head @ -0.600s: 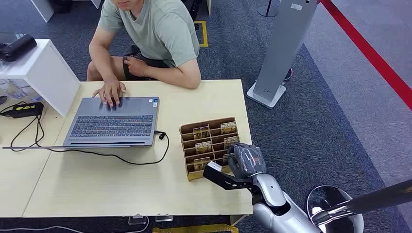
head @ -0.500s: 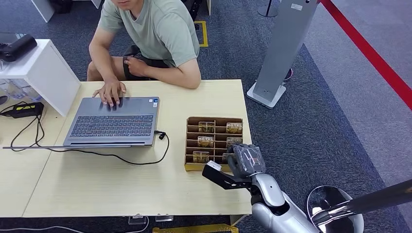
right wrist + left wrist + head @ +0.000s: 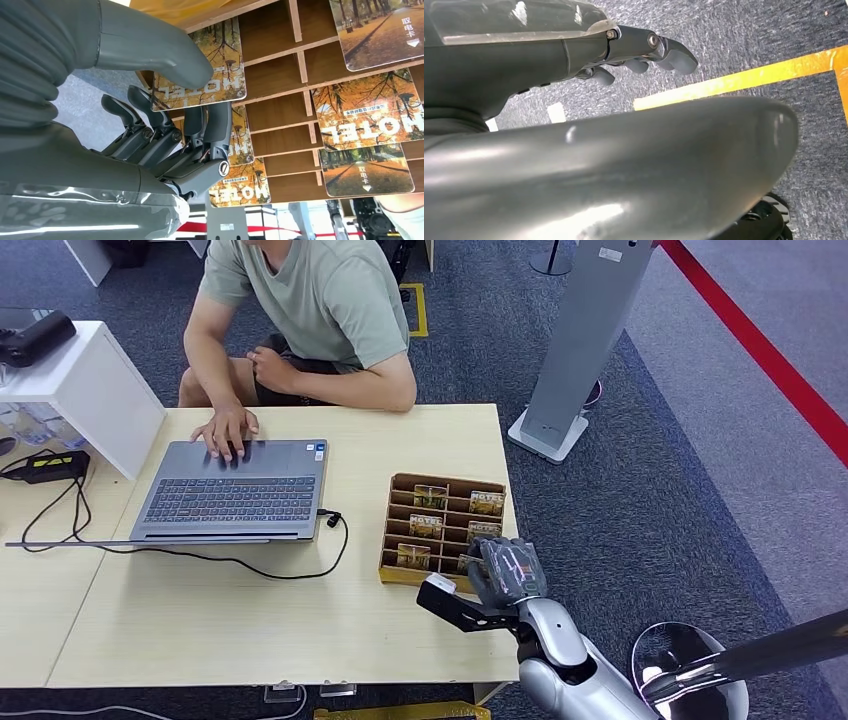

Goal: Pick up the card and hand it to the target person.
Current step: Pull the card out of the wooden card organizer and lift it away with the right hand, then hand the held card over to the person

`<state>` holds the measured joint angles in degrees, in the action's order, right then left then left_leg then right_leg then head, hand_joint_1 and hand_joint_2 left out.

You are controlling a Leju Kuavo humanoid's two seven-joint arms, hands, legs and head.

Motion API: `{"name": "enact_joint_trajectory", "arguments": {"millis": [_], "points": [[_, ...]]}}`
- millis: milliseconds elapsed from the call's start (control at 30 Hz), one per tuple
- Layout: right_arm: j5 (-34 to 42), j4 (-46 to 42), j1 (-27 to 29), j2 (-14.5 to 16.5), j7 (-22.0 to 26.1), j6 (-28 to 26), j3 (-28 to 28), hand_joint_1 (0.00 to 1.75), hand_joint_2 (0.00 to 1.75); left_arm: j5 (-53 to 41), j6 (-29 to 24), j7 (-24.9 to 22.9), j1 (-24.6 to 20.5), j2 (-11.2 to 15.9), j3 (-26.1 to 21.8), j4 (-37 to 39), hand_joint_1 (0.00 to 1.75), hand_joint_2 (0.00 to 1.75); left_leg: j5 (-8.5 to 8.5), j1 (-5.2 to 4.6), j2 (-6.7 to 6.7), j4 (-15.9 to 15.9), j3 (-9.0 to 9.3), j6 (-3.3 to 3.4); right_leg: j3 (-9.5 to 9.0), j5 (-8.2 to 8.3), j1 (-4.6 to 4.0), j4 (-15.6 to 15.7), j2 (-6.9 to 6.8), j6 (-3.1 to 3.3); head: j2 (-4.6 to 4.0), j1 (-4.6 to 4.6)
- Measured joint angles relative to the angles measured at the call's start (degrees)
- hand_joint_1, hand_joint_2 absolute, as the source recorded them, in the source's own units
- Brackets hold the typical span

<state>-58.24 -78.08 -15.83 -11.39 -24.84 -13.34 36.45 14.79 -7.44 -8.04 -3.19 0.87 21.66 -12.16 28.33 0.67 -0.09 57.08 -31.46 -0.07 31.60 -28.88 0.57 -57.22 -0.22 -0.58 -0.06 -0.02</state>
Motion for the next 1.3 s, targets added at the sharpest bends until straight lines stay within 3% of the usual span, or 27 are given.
{"name": "enact_joint_trajectory", "arguments": {"millis": [233,567,800,1000,1133,1300], "points": [[0.41,-2.91,-2.77,0.15,1.26,0.16,0.36,1.68,1.75,0.59,0.6,0.0,-0.01,0.0,0.1,0.0,0.0,0.0,-0.01,0.0,0.0,0.0,-0.02,0.0,0.01,0.02,0.0,-0.02,0.01,-0.01,-0.01,0.02],[8.42,-4.63,-18.4,3.14,4.67,0.09,3.34,1.68,1.75,1.08,0.84,1.59,-0.23,0.07,1.57,0.01,0.0,0.0,-0.05,0.0,0.0,0.0,-0.07,-0.05,0.03,0.05,0.0,-0.05,0.01,-0.02,0.0,0.02],[12.62,5.49,-28.83,9.02,8.12,-1.03,7.13,1.68,1.75,0.63,1.11,1.73,-0.69,0.09,3.02,0.01,0.0,0.0,-0.06,0.01,-0.01,-0.01,-0.13,-0.05,0.07,0.04,-0.01,-0.07,-0.01,-0.02,0.0,-0.04],[14.71,16.14,-33.03,13.54,10.75,-3.02,9.37,1.68,1.75,0.79,1.42,1.78,-1.04,0.29,4.08,0.01,0.0,0.0,-0.06,0.01,-0.02,0.0,-0.14,-0.05,0.07,0.04,-0.01,-0.07,-0.03,-0.02,-0.01,0.04],[14.95,22.21,-34.02,15.86,11.35,-3.75,10.62,0.0,1.75,1.19,2.15,1.82,-0.97,0.47,4.29,0.17,0.0,0.0,-0.06,0.01,-0.02,0.0,-0.15,-0.04,0.08,0.04,0.0,-0.06,-0.03,-0.02,-0.01,0.07],[15.5,25.81,-34.38,16.86,11.2,-4.25,11.71,0.0,1.75,2.06,2.08,0.71,-0.83,0.71,4.54,0.46,0.0,0.0,-0.06,0.01,-0.02,0.0,-0.14,-0.05,0.1,0.04,-0.01,-0.06,-0.02,-0.02,0.0,0.02]]}}
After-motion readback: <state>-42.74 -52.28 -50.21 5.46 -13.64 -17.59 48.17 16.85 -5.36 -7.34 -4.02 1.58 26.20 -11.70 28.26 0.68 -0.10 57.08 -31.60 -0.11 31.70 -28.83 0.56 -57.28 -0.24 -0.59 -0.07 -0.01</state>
